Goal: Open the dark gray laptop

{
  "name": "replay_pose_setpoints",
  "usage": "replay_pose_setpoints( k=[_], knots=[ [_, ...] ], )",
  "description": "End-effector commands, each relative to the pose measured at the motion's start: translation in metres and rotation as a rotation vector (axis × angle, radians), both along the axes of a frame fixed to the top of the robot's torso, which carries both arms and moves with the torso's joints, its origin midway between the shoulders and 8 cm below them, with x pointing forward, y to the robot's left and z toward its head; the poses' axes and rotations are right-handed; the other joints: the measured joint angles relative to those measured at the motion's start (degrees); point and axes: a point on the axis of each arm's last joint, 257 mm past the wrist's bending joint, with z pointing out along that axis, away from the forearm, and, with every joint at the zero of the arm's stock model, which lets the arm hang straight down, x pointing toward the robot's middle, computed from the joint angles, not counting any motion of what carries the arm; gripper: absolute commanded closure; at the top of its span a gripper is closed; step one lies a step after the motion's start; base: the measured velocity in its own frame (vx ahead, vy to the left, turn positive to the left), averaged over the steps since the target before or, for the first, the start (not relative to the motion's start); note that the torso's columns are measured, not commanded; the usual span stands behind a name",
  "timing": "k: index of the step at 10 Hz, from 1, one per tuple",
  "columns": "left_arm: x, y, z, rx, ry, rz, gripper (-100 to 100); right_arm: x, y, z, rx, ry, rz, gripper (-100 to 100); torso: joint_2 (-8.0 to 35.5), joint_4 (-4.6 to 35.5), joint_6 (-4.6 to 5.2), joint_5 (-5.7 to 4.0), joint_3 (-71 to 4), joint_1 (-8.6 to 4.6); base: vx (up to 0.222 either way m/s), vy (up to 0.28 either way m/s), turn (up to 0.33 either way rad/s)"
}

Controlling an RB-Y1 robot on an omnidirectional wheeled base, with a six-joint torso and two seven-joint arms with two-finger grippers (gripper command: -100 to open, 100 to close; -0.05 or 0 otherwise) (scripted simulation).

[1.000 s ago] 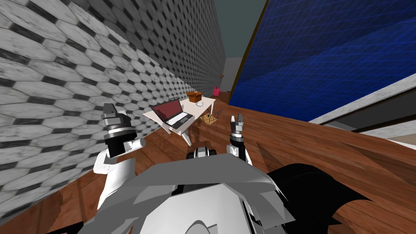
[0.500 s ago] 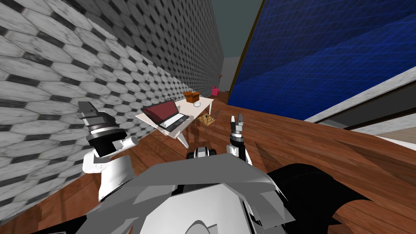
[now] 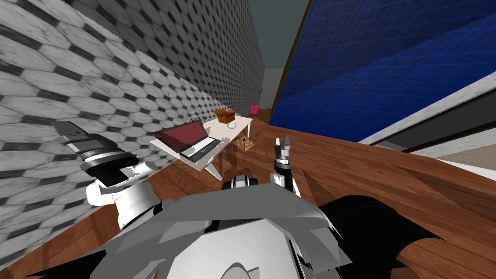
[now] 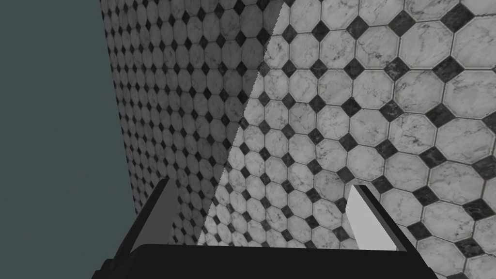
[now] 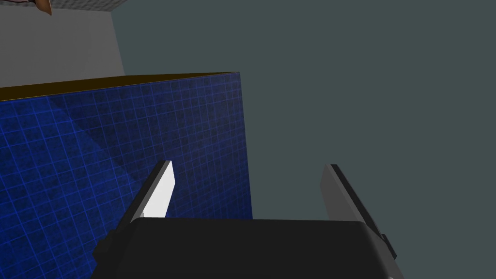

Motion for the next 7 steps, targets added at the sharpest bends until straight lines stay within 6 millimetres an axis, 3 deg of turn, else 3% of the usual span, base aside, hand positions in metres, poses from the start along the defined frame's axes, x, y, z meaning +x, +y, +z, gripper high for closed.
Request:
replay_pose_setpoints(
  k=[1, 7],
  knots=[
    [-0.011, 0.033, -0.001, -0.049, -0.018, 0.075, -100, 0.0, 0.0, 0.0, 0.0, 0.0, 0.0, 0, 0.1, 0.0, -0.01, 0.0, 0.0, 0.0, 0.086, -0.089, -0.048],
    [-0.022, 0.09, -0.033, -0.22, -0.058, 0.177, -100, 0.0, 0.0, 0.0, 0.0, 0.0, 0.0, 0, -0.1, 0.0, 0.01, -0.04, -0.1, -0.12, 0.098, -0.075, -0.037]
  ],
)
